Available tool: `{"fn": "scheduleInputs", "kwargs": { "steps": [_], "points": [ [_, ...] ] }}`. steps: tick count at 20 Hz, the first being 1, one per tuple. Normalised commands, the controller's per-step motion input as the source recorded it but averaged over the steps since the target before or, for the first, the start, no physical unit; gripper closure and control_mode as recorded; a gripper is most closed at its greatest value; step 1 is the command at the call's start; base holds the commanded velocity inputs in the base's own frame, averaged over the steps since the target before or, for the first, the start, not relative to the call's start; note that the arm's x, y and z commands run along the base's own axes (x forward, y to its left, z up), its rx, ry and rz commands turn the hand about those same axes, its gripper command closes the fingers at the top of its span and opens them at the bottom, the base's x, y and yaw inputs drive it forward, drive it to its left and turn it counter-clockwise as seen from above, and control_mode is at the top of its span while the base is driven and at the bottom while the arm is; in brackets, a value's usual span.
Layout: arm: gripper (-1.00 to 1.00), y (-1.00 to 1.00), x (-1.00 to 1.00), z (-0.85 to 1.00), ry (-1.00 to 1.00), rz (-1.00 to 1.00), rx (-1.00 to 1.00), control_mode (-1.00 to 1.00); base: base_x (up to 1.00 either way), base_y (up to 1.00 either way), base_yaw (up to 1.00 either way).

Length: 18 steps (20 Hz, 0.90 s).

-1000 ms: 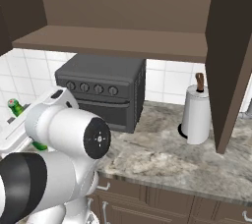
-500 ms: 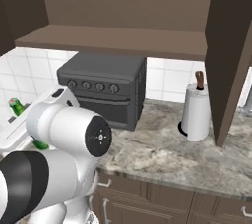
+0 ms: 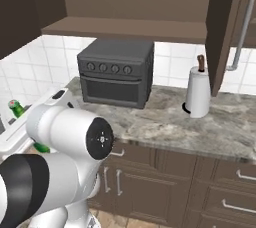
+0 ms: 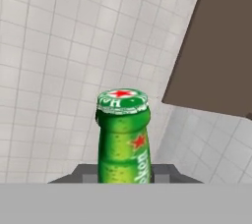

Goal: Open the cabinet directly in front. Then move the beer and the mug to the dining counter with the candle on it.

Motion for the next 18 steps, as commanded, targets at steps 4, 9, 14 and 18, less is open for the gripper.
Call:
{"fn": "scheduleInputs", "kwargs": {
  "steps": [4, 9, 14, 18],
  "points": [
    [1.00, 0.00, 0.00, 0.00, 0.00, 0.00, 0.00, 1.00, -0.51, -0.15, -0.03],
    [1.00, 0.00, 0.00, 0.00, 0.00, 0.00, 0.00, 1.00, -0.05, -0.22, -0.19],
    [1.00, 0.00, 0.00, 0.00, 0.00, 0.00, 0.00, 1.00, 0.00, -0.36, -0.29],
    [1.00, 0.00, 0.00, 0.00, 0.00, 0.00, 0.00, 1.00, 0.00, -0.41, -0.38]
  ]
}}
